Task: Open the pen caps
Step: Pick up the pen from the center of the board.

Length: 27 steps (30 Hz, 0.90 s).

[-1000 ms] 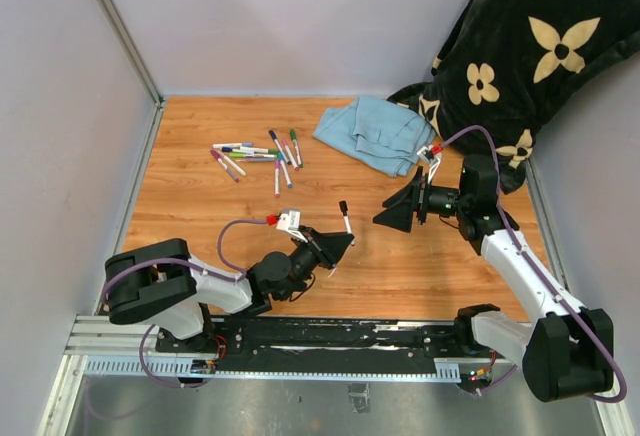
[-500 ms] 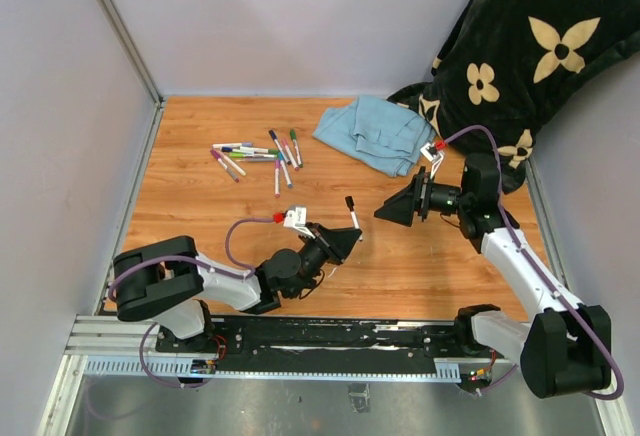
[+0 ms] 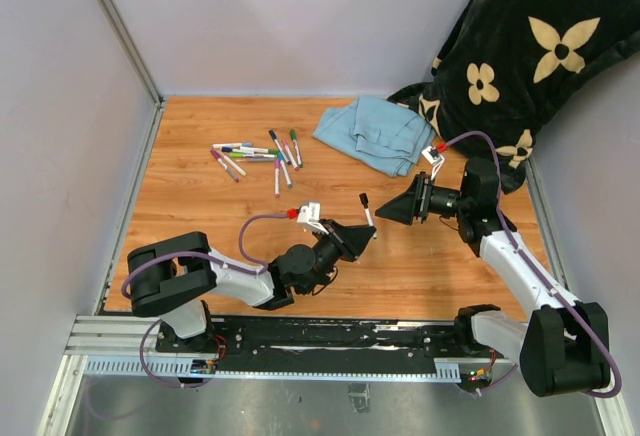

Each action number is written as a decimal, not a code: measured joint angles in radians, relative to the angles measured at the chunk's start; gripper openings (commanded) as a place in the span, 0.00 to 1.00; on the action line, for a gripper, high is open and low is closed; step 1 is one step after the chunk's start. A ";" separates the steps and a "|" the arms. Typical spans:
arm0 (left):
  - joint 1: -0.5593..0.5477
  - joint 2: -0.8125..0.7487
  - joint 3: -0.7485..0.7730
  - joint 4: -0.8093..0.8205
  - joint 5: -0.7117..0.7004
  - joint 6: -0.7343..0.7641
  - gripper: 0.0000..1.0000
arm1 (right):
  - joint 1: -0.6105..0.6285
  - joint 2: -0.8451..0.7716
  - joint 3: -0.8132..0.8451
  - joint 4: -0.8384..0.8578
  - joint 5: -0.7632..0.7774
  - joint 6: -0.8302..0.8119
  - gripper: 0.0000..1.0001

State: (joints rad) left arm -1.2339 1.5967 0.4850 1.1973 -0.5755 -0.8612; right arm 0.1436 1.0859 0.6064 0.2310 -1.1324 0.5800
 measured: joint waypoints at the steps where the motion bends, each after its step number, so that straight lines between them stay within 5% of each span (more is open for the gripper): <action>1: 0.000 0.004 0.006 0.000 0.004 -0.002 0.00 | 0.001 0.000 0.000 0.001 0.001 0.000 0.67; 15: -0.013 0.047 0.059 -0.003 0.042 -0.016 0.00 | 0.074 0.000 0.000 -0.017 0.063 -0.061 0.38; 27: -0.013 0.047 0.059 -0.010 0.045 -0.016 0.00 | 0.095 0.004 0.000 -0.038 0.085 -0.107 0.31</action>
State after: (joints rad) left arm -1.2472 1.6440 0.5442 1.1873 -0.5304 -0.8768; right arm 0.2382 1.0901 0.6064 0.1932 -1.0473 0.4732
